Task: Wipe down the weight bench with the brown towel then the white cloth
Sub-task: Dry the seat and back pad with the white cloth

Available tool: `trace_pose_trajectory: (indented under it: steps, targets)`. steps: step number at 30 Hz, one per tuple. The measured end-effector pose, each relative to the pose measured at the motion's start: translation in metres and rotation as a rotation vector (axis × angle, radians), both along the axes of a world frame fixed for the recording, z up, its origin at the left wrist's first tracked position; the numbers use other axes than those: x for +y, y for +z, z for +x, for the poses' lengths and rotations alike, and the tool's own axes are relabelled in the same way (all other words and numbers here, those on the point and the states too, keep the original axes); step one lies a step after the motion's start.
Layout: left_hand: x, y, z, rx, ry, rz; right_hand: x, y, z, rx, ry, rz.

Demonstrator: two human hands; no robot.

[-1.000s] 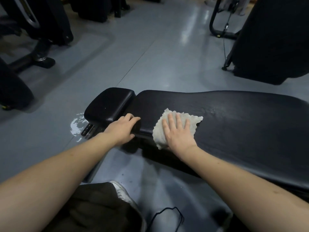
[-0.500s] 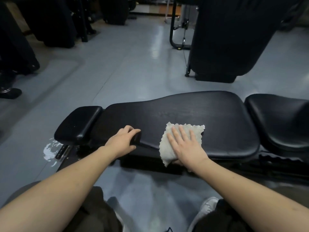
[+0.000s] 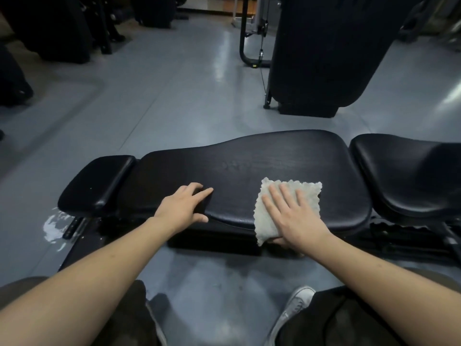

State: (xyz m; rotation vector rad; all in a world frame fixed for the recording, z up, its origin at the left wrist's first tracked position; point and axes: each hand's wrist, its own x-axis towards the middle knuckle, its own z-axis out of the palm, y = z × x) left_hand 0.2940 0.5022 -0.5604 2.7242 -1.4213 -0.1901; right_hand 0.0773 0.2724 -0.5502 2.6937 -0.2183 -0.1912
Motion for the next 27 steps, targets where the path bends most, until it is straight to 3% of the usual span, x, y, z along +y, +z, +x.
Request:
trace_pose_trajectory:
  steps: [5, 19, 27]
  targets:
    - [0.008, -0.01, -0.001, -0.087, -0.016, -0.039, 0.014, -0.007, 0.018, 0.014, -0.007, -0.01]
    - [0.01, -0.008, 0.0, -0.044, -0.041, -0.069, 0.087, -0.025, 0.094, 0.002, 0.017, 0.049]
    - [0.002, -0.006, 0.005, -0.007, -0.056, -0.018, 0.07, -0.028, 0.078, -0.03, 0.096, 0.091]
